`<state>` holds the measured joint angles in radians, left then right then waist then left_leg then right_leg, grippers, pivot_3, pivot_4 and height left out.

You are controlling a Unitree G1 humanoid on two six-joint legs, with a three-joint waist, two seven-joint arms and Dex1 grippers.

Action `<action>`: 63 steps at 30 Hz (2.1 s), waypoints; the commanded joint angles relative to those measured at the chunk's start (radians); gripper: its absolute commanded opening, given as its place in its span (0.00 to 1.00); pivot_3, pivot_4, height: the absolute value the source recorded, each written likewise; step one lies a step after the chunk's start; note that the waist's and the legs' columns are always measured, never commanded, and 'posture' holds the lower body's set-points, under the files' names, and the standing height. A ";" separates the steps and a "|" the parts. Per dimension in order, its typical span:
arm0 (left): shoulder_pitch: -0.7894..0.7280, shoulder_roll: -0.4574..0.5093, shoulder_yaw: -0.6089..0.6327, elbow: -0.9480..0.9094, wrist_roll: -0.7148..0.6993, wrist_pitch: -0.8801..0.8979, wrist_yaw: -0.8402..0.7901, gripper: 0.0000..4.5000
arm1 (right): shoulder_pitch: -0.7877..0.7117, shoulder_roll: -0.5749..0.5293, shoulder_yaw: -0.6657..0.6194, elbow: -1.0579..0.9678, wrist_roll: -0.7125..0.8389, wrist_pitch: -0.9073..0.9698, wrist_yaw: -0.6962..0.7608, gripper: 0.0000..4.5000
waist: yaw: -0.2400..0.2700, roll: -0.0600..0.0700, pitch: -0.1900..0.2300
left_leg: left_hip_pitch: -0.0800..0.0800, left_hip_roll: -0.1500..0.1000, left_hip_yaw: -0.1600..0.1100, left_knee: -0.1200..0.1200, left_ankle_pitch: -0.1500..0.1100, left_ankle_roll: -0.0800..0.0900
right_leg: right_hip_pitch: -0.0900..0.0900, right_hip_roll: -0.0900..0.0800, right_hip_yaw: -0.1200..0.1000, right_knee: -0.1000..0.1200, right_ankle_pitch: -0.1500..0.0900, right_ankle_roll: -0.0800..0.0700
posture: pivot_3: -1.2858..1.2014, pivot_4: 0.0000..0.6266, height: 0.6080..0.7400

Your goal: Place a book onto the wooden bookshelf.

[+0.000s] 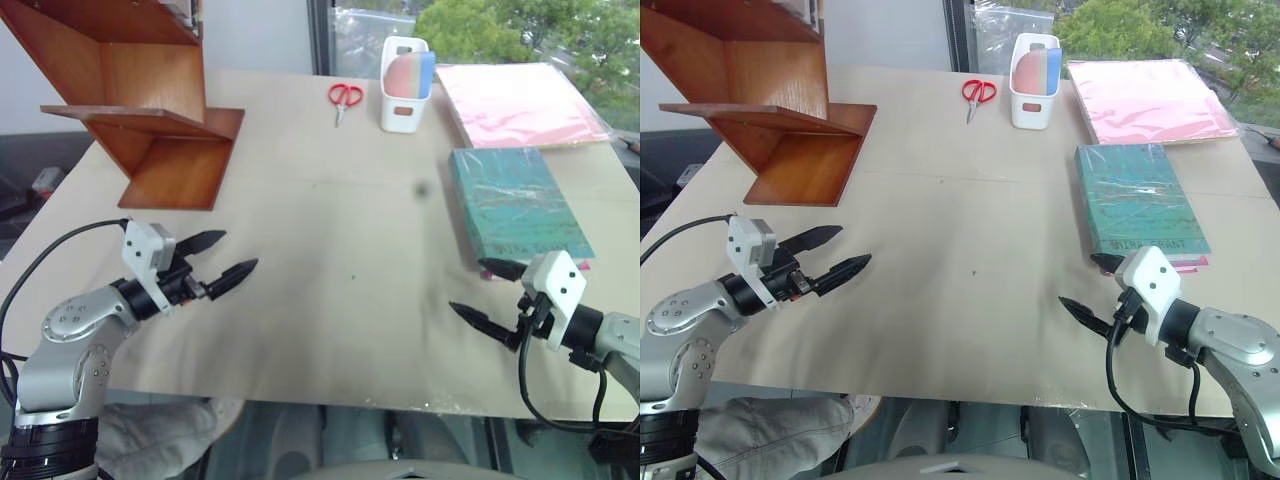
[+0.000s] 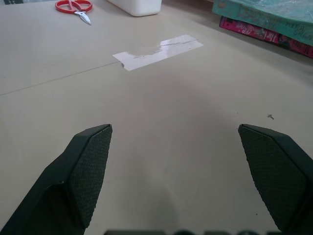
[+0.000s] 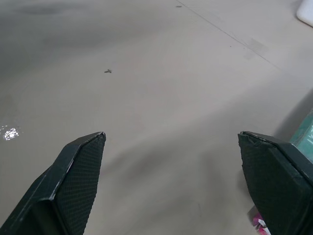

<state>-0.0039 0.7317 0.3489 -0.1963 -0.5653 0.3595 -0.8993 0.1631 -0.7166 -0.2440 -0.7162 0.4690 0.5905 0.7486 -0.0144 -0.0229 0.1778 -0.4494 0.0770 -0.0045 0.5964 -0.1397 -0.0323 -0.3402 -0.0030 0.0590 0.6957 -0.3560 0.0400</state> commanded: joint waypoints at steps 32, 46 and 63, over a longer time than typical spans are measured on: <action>-0.367 -0.136 -0.339 -0.155 -0.074 0.068 -0.084 1.00 | -0.866 -0.080 0.041 1.114 -0.330 -0.001 -0.405 0.51 | -0.004 0.005 0.002 | -0.003 -0.001 0.006 -0.001 0.000 0.000 | -0.005 0.000 0.007 -0.001 0.000 -0.001 | 0.52 0.24 1.00; -0.312 -0.119 -0.289 -0.218 -0.115 0.090 -0.071 1.00 | -1.317 -0.127 0.119 1.989 -0.445 -0.095 -0.204 0.01 | -0.002 0.008 0.004 | -0.002 -0.001 0.010 -0.001 0.001 -0.001 | -0.005 0.000 0.010 -0.002 0.000 -0.001 | 0.52 0.24 1.00; -0.306 -0.100 -0.255 -0.236 -0.152 0.049 -0.123 1.00 | -1.280 -0.043 0.105 2.024 -0.434 -0.041 0.070 0.01 | -0.005 0.008 0.004 | 0.000 0.000 0.011 0.001 0.000 0.000 | -0.004 0.000 0.011 0.000 0.000 -0.001 | 0.52 0.24 1.00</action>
<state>-0.3038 0.6241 0.0704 -0.4102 -0.7103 0.4311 -1.0111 -1.1181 -0.7613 -0.1376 1.3237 0.0278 0.5430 0.7784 -0.0194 -0.0147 0.1821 -0.4495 0.0767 0.0065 0.5971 -0.1397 -0.0323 -0.3445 -0.0028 0.0697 0.6958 -0.3558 0.0395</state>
